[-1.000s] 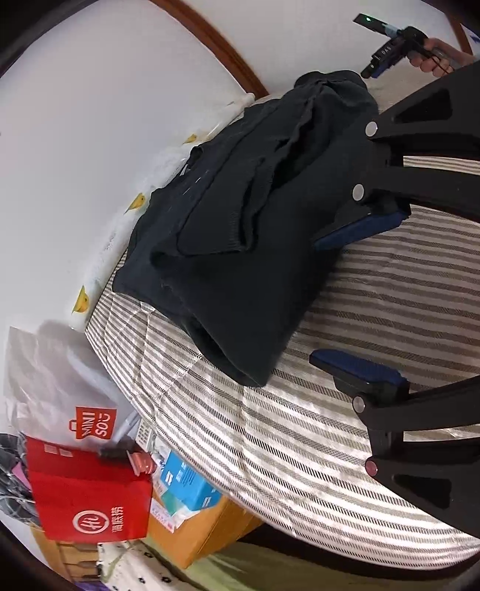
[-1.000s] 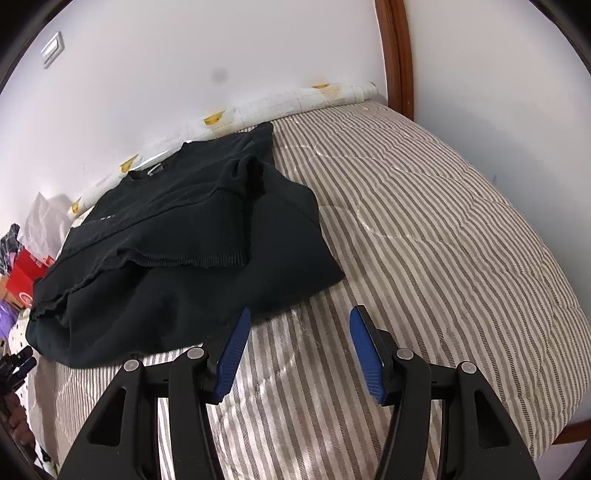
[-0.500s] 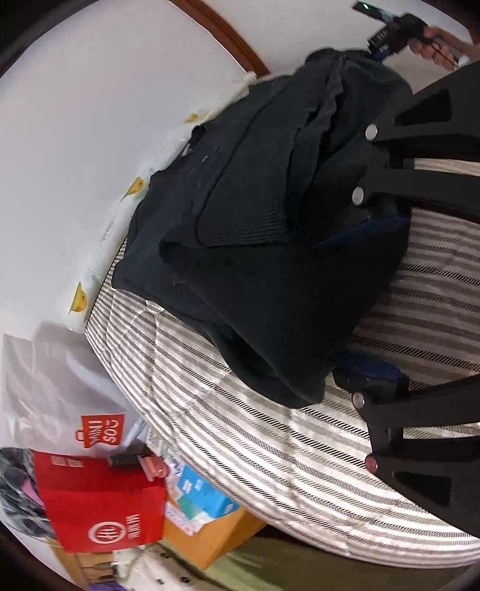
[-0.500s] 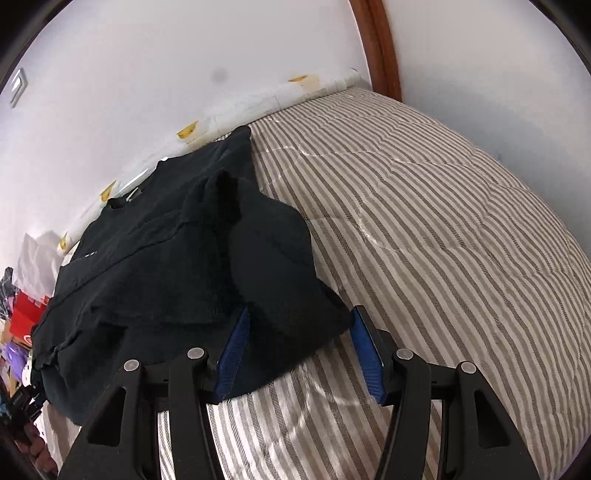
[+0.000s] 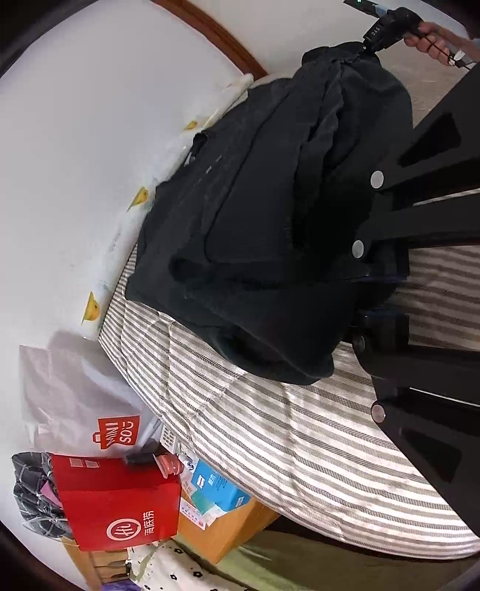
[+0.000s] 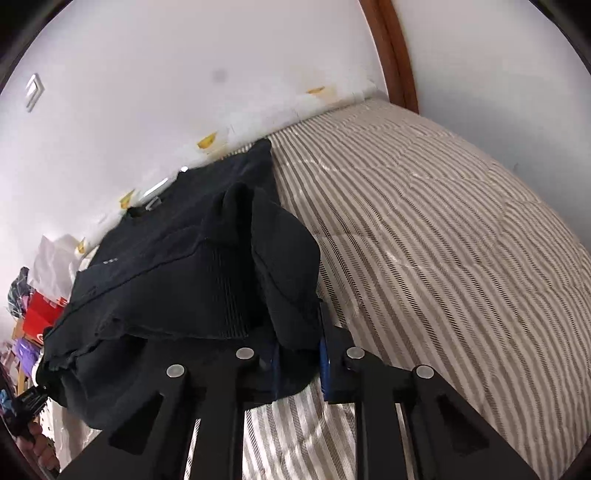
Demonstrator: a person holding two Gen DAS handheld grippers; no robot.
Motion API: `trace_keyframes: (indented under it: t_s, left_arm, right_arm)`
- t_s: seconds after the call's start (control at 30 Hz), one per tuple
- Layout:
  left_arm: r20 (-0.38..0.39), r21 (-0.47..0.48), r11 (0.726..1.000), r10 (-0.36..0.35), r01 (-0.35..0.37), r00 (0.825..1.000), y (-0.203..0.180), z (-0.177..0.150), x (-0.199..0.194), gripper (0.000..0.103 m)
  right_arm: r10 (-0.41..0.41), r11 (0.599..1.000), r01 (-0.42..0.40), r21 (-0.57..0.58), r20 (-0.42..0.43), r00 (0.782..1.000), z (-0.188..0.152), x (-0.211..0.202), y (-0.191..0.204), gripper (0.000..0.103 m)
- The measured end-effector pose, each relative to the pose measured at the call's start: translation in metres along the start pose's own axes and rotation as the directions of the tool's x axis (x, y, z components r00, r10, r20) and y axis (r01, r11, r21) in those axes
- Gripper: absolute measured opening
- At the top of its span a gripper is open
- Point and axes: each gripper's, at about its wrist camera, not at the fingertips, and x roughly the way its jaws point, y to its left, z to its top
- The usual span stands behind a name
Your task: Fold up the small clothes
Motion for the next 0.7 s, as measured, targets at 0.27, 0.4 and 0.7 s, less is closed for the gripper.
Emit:
trace_keyframes:
  t_s: [0.27,0.4,0.7]
  left_arm:
    - [-0.011,0.033,0.999,0.006,-0.005,1.0,0.003,-0.033,-0.032,0.009]
    - [-0.004,0.051,0.999,-0.009,0.01,1.0,0.005,-0.053,-0.052,0.008]
    - [-0.022,0.076,0.997,-0.025,0.027,0.999,0.007,-0.091,-0.069,0.008]
  right_arm:
    - [-0.011,0.999,0.011,-0.045,0.001,1.0,-0.021,-0.04,-0.004,0.016]
    - [-0.023,0.995,0.024,-0.092,0.009,1.0,-0.039,-0.065,-0.01,0.015]
    - [-0.068,0.99,0.068,-0.121,0.007,0.998,-0.068,-0.089,-0.027,0.015]
